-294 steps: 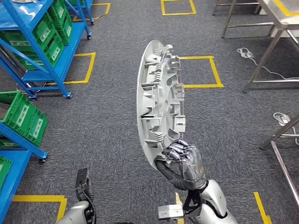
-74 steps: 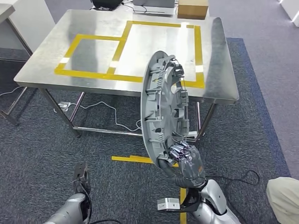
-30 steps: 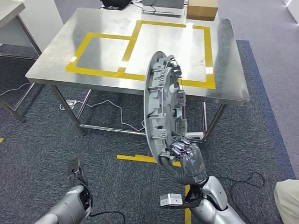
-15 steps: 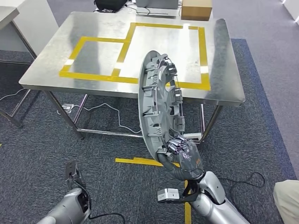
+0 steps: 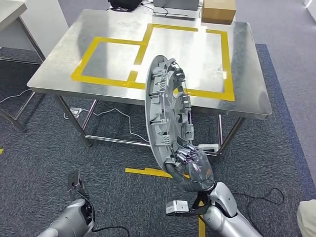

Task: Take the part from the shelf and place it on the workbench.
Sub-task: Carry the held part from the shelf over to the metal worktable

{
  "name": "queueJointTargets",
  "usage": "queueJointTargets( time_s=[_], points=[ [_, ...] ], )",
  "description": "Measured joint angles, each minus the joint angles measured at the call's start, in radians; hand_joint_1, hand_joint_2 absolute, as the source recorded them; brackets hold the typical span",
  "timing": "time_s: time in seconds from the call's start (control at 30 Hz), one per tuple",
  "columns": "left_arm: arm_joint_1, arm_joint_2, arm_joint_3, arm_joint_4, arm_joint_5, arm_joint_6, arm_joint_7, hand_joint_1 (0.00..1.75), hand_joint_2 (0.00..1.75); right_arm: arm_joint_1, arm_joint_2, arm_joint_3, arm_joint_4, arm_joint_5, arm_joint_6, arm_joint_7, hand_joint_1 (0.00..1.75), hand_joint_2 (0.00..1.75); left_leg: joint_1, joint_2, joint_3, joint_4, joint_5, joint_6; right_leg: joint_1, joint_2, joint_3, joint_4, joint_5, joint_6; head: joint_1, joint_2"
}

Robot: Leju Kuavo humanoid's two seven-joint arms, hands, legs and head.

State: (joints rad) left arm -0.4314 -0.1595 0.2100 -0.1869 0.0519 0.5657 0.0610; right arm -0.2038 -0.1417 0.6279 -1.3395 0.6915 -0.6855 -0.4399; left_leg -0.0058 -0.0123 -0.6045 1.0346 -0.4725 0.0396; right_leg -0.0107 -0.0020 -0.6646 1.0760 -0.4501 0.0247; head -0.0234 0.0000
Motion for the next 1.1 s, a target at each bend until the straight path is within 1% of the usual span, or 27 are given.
queueJointTargets(
  time_s=[0.03,0.1,0.17,0.2,0.23,0.3,0.33,0.37,0.4,0.47,0.5,0.53,0.57,0.67,0.7,0.73,0.77,0.8,0.83,0.87,0.9,0.93,0.97,1.0,1.03,1.07,1.1],
  points=[
    [-0.001,-0.002,0.0,0.0,0.0,0.0,0.0,0.0,0.0,-0.002,0.0,0.0,0.0,0.002,-0.001,0.0,1.75,1.75,-0.001,0.0,0.0,0.001,-0.002,-0.004,0.003,0.0,0.018,-0.034,0.004,-0.004,-0.001,0.0],
    [-0.001,-0.006,0.0,0.0,-0.001,0.001,0.0,0.0,0.0,-0.005,-0.001,-0.001,0.001,0.007,-0.001,0.0,1.75,1.75,0.001,0.001,-0.001,0.0,-0.004,-0.014,0.006,0.003,0.032,-0.053,-0.007,-0.008,0.0,0.0],
    [-0.001,-0.009,0.0,0.0,-0.005,0.004,-0.001,0.0,0.0,-0.007,-0.002,-0.001,0.001,0.009,-0.001,-0.001,1.75,1.75,0.002,0.003,-0.003,0.008,-0.015,-0.026,0.002,0.003,0.04,-0.061,-0.008,-0.014,0.0,0.0],
    [-0.003,-0.01,0.0,0.0,-0.007,0.005,-0.001,0.0,0.0,-0.008,-0.002,-0.001,0.001,0.009,-0.001,0.0,1.75,1.75,0.002,0.003,-0.012,0.034,-0.03,-0.033,-0.001,0.002,0.047,-0.066,-0.009,-0.018,-0.001,0.0],
    [-0.004,-0.011,0.0,0.0,-0.008,0.007,-0.002,0.0,0.0,-0.01,-0.002,-0.001,0.002,0.009,-0.001,0.0,1.75,1.75,0.004,0.004,-0.032,0.079,-0.053,-0.038,-0.004,0.001,0.054,-0.069,-0.011,-0.022,-0.002,0.0],
    [-0.003,-0.013,0.0,0.0,-0.009,0.011,-0.002,0.0,0.0,-0.013,-0.003,-0.001,0.003,0.009,-0.001,0.0,1.75,1.75,0.009,0.005,-0.097,0.208,-0.101,-0.047,-0.004,0.0,0.063,-0.07,-0.018,-0.027,-0.003,0.0],
    [-0.001,-0.014,0.0,0.0,-0.009,0.012,-0.002,0.0,0.0,-0.013,-0.004,-0.001,0.005,0.009,-0.001,0.0,1.75,1.75,0.012,0.005,-0.125,0.256,-0.108,-0.05,-0.004,0.001,0.068,-0.07,-0.022,-0.027,-0.003,0.0],
    [0.0,-0.014,0.0,0.0,-0.01,0.014,-0.001,0.0,0.0,-0.013,-0.004,-0.001,0.006,0.008,-0.001,0.0,1.75,1.75,0.014,0.005,-0.14,0.272,-0.096,-0.052,-0.005,0.003,0.074,-0.069,-0.027,-0.027,-0.003,0.0],
    [0.0,-0.015,0.0,0.0,-0.01,0.016,0.001,0.0,0.0,-0.013,-0.006,-0.001,0.007,0.008,-0.001,0.0,1.75,1.75,0.016,0.006,-0.138,0.251,-0.065,-0.053,-0.005,0.004,0.082,-0.069,-0.032,-0.025,-0.003,0.0],
    [-0.004,-0.016,0.0,0.0,-0.012,0.017,0.005,0.0,0.0,-0.012,-0.007,-0.002,0.007,0.006,-0.002,-0.001,1.75,1.75,0.019,0.007,-0.097,0.135,0.019,-0.052,-0.006,0.005,0.099,-0.07,-0.045,-0.018,-0.003,0.0],
    [-0.007,-0.018,0.0,0.0,-0.012,0.018,0.007,0.0,0.0,-0.013,-0.008,-0.002,0.007,0.005,-0.002,-0.002,1.75,1.75,0.018,0.007,-0.076,0.08,0.046,-0.05,-0.005,0.006,0.104,-0.069,-0.051,-0.013,-0.003,0.0],
    [-0.01,-0.02,0.0,0.0,-0.012,0.018,0.009,0.0,0.0,-0.015,-0.008,-0.003,0.007,0.004,-0.003,-0.003,1.75,1.75,0.016,0.007,-0.058,0.039,0.052,-0.045,-0.004,0.006,0.105,-0.068,-0.055,-0.007,-0.003,0.0],
    [-0.011,-0.021,0.0,0.0,-0.012,0.018,0.01,0.0,0.0,-0.016,-0.008,-0.004,0.007,0.004,-0.004,-0.004,1.75,1.75,0.014,0.007,-0.049,0.021,0.044,-0.04,-0.002,0.006,0.103,-0.069,-0.057,-0.002,-0.003,0.0],
    [-0.012,-0.024,0.0,0.0,-0.012,0.02,0.012,0.0,0.0,-0.016,-0.012,-0.007,0.007,0.004,-0.004,-0.006,1.75,1.75,0.014,0.005,-0.037,0.001,0.028,-0.02,-0.003,0.005,0.099,-0.068,-0.065,0.014,-0.002,0.0],
    [-0.013,-0.025,0.0,0.0,-0.013,0.02,0.012,0.0,0.0,-0.016,-0.014,-0.008,0.007,0.004,-0.004,-0.007,1.75,1.75,0.016,0.004,-0.033,-0.001,0.026,-0.013,-0.003,0.004,0.09,-0.051,-0.076,0.019,0.0,0.0],
    [-0.014,-0.027,0.0,0.0,-0.013,0.02,0.012,0.0,0.0,-0.016,-0.015,-0.008,0.007,0.004,-0.004,-0.008,1.75,1.75,0.018,0.004,-0.028,-0.003,0.023,-0.007,-0.003,0.003,0.072,-0.016,-0.094,0.022,0.002,0.0],
    [-0.015,-0.028,0.0,0.0,-0.014,0.02,0.012,0.0,0.0,-0.015,-0.016,-0.008,0.007,0.004,-0.004,-0.01,1.75,1.75,0.017,0.003,-0.024,-0.003,0.02,-0.003,-0.004,0.003,0.039,0.043,-0.116,0.023,0.004,0.0],
    [-0.015,-0.029,0.0,0.0,-0.014,0.02,0.012,0.0,0.0,-0.015,-0.017,-0.008,0.007,0.004,-0.004,-0.012,1.75,1.75,0.016,0.003,-0.021,-0.003,0.016,0.002,-0.003,0.003,-0.004,0.114,-0.139,0.024,0.005,0.0],
    [-0.013,-0.03,0.0,0.0,-0.014,0.019,0.012,0.0,0.0,-0.013,-0.018,-0.008,0.007,0.004,-0.004,-0.014,1.75,1.75,0.015,0.003,-0.017,-0.003,0.011,0.004,-0.003,0.003,-0.045,0.176,-0.152,0.024,0.006,0.0],
    [-0.011,-0.031,0.0,0.0,-0.014,0.019,0.012,0.0,0.0,-0.011,-0.019,-0.008,0.007,0.004,-0.004,-0.015,1.75,1.75,0.013,0.003,-0.011,-0.003,0.005,0.005,-0.003,0.003,-0.076,0.213,-0.148,0.022,0.006,0.0],
    [-0.009,-0.031,0.0,0.0,-0.014,0.019,0.012,0.0,0.0,-0.009,-0.021,-0.008,0.007,0.004,-0.004,-0.015,1.75,1.75,0.012,0.002,-0.003,-0.003,-0.001,0.005,-0.002,0.003,-0.087,0.208,-0.121,0.019,0.006,0.0],
    [-0.009,-0.031,0.0,0.0,-0.014,0.019,0.012,0.0,0.0,-0.007,-0.022,-0.008,0.007,0.004,-0.004,-0.015,1.75,1.75,0.011,0.0,0.008,-0.003,-0.008,0.005,-0.001,0.003,-0.078,0.165,-0.076,0.015,0.006,0.0],
    [-0.009,-0.032,0.0,0.0,-0.014,0.019,0.012,0.0,0.0,-0.005,-0.023,-0.008,0.007,0.004,-0.004,-0.015,1.75,1.75,0.01,-0.001,0.019,-0.003,-0.016,0.003,0.0,0.003,-0.056,0.1,-0.028,0.009,0.006,0.0],
    [-0.01,-0.033,0.001,0.0,-0.014,0.019,0.012,0.0,0.0,-0.005,-0.024,-0.008,0.008,0.004,-0.004,-0.015,1.75,1.75,0.008,-0.002,0.028,-0.003,-0.024,0.0,0.002,0.003,-0.03,0.041,0.006,0.005,0.006,0.0],
    [-0.011,-0.034,0.001,0.0,-0.014,0.019,0.012,0.0,0.0,-0.006,-0.025,-0.008,0.008,0.003,-0.004,-0.016,1.75,1.75,0.006,-0.003,0.033,-0.003,-0.029,-0.004,0.005,0.002,-0.005,-0.006,0.02,0.002,0.006,0.0],
    [-0.012,-0.035,0.001,0.0,-0.014,0.018,0.013,0.0,0.0,-0.007,-0.025,-0.008,0.008,0.003,-0.004,-0.017,1.75,1.75,0.005,-0.003,0.034,-0.002,-0.033,-0.008,0.007,0.003,0.01,-0.032,0.017,-0.001,0.006,0.0],
    [-0.013,-0.035,0.001,0.0,-0.014,0.018,0.013,0.0,0.0,-0.008,-0.026,-0.008,0.008,0.001,-0.004,-0.017,1.75,1.75,0.005,-0.002,0.034,-0.003,-0.035,-0.013,0.008,0.004,0.019,-0.04,0.006,-0.002,0.006,0.0]
  ],
)
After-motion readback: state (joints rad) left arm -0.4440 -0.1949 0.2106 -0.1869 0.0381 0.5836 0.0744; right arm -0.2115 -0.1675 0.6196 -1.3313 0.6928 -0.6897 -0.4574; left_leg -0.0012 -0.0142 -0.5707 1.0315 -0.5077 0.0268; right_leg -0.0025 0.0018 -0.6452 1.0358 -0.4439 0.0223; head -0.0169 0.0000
